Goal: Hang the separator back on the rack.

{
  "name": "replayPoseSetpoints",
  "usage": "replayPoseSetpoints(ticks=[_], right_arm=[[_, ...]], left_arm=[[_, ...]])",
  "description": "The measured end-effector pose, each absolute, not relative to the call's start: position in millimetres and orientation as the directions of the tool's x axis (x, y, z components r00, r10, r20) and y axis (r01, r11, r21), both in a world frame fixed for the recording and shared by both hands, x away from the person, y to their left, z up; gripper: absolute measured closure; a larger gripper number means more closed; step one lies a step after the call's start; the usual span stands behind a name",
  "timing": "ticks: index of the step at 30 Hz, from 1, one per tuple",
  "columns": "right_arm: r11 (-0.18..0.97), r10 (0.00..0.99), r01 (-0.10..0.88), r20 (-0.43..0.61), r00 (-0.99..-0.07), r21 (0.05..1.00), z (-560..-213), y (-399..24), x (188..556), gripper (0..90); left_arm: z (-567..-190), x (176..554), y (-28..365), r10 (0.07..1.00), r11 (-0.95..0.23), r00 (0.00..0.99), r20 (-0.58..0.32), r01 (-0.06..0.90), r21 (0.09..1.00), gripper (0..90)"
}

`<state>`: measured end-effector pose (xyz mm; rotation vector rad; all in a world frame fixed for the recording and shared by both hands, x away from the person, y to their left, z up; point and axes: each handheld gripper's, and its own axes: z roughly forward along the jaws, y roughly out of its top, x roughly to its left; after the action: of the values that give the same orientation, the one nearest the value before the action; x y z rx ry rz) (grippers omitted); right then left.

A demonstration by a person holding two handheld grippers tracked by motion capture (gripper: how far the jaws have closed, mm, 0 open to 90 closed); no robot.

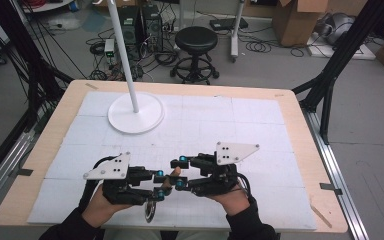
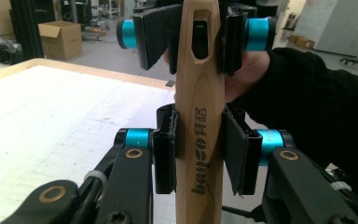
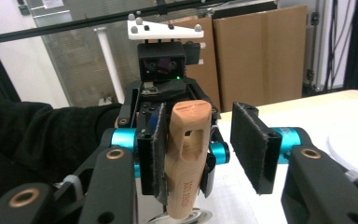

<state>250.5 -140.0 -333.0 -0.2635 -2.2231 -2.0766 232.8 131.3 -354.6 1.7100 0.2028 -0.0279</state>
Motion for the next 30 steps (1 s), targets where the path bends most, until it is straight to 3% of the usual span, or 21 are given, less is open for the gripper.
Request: replayPoseSetpoints(ticks=[3,4,10,22,23,26,30], right_arm=[[0.057,0.047,0.178,0.175,-0.983,0.982,-332.9,-139.3,250.5,61.7],[0.055,0.032,0.175,0.174,-0.984,0.983,-332.6,-139.0,249.7,67.5],[0.041,0.023,0.173,0.173,-0.985,0.984,-332.2,-138.6,249.3,69.4],[0.057,0.102,0.194,0.188,-0.977,0.979,-323.7,-125.9,246.1,70.3],[0.068,0.105,0.193,0.186,-0.977,0.979,-321.8,-124.4,245.2,70.3],[0.073,0.136,0.189,0.178,-0.975,0.979,-314.1,-119.7,244.1,70.4],[0.087,0.164,0.186,0.170,-0.972,0.979,-308.7,-118.0,244.3,70.4]], left_arm=[[-354.5,233.8,132.3,0.109,-0.135,0.985,-0.132,0.147,0.980,67.1],[-354.5,233.9,132.4,0.108,-0.133,0.985,-0.133,0.147,0.980,67.1],[-354.1,234.3,133.2,0.106,-0.127,0.985,-0.134,0.147,0.981,67.1],[-356.5,238.5,139.9,0.115,-0.090,0.980,-0.161,0.171,0.981,66.0],[-357.1,238.7,139.6,0.121,-0.094,0.980,-0.159,0.171,0.981,65.0],[-359.6,238.7,136.5,0.147,-0.107,0.977,-0.155,0.172,0.979,46.0],[-360.9,238.6,134.8,0.164,-0.122,0.976,-0.144,0.165,0.979,43.7]])
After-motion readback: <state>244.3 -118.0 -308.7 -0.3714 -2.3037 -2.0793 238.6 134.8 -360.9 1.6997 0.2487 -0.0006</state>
